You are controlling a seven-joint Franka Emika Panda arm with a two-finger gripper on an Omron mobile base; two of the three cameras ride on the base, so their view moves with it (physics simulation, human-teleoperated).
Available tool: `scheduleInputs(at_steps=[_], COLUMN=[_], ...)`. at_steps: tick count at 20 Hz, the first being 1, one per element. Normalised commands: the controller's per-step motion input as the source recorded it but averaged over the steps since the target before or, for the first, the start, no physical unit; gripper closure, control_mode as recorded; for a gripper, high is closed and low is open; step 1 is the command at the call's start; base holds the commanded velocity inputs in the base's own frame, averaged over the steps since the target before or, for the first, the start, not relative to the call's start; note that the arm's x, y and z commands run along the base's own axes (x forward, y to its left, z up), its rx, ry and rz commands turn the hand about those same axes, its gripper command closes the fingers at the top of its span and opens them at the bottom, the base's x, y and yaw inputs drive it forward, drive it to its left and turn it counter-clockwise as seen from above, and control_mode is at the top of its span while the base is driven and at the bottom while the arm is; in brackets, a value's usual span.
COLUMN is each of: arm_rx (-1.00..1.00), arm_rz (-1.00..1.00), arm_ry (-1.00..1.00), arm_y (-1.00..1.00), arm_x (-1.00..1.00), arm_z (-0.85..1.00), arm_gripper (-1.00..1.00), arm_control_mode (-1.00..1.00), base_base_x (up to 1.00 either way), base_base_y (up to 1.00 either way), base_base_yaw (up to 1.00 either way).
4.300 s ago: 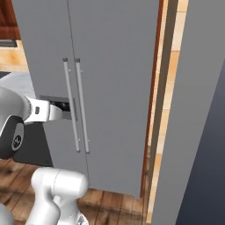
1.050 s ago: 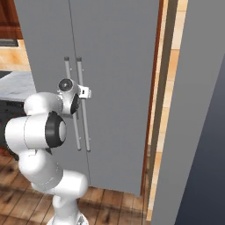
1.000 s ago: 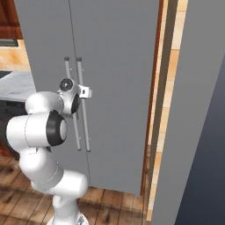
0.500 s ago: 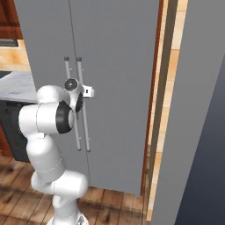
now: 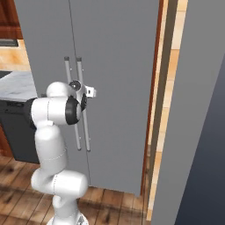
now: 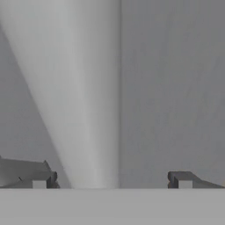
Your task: Take the cake and donut from the fridge and place them on the empty tray on the dining counter.
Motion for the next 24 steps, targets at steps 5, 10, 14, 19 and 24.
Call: scheduleInputs(at_steps=[5,10,14,19,24], arm_rx=[0.00,0.02,0.11,0.09,0.13], arm_rz=[0.00,-0.03,-0.18,-0.19,-0.11], arm_ry=[0.00,0.03,-0.02,-0.15,-0.17], arm_y=[0.03,-0.06,-0.94,-1.00,-1.00], arm_x=[0.73,0.53,-0.86,-1.00,-1.00], arm_z=[-0.30,-0.24,0.00,0.01,0.10], arm_gripper=[-1.00,1.00,1.00,1.00,1.00], arm_control_mode=[-1.00,-1.00,-1.00,-1.00,-1.00], base_base_x=[0.00,0.00,0.00,0.00,0.00], base_base_y=[0.00,0.00,0.00,0.00,0.00], base_base_yaw=[0.00,0.00,0.00,0.00,0.00])
